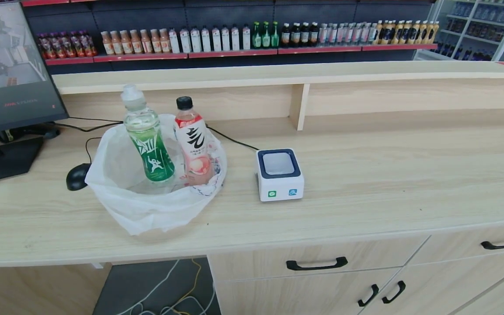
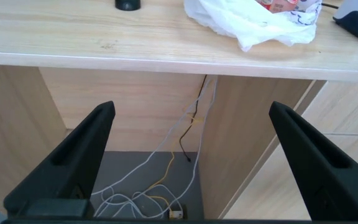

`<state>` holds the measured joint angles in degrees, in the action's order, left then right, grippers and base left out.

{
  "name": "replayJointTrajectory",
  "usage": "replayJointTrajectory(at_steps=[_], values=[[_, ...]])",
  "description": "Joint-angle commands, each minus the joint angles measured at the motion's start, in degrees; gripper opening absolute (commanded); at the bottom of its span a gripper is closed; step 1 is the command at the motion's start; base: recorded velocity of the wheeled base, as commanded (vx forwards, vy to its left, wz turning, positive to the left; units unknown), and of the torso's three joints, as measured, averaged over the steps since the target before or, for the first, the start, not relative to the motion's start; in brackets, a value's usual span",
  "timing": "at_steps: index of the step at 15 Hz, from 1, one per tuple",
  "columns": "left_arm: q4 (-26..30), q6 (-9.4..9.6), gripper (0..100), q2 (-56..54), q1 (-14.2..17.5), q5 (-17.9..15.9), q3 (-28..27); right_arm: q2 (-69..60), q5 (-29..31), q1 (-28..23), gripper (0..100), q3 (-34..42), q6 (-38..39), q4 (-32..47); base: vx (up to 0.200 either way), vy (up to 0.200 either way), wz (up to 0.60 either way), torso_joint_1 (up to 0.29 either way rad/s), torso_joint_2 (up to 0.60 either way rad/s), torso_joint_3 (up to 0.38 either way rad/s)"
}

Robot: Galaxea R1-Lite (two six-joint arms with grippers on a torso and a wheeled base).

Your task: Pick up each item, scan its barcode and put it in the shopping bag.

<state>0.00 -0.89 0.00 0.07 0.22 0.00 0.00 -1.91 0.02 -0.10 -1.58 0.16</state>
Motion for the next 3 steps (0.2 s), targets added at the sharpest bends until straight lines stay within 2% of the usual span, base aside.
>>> replayJointTrajectory(at_steps=[1,3], values=[[0.0,0.01,100,0.0,0.0,0.0,0.0,0.1,0.0,0.1,100,0.0,0.0,0.0,0.000,0.000,0.00,0.000,0.00,0.000],[0.0,0.01,100,0.0,0.0,0.0,0.0,0.1,0.0,0.1,100,0.0,0.0,0.0,0.000,0.000,0.00,0.000,0.00,0.000]])
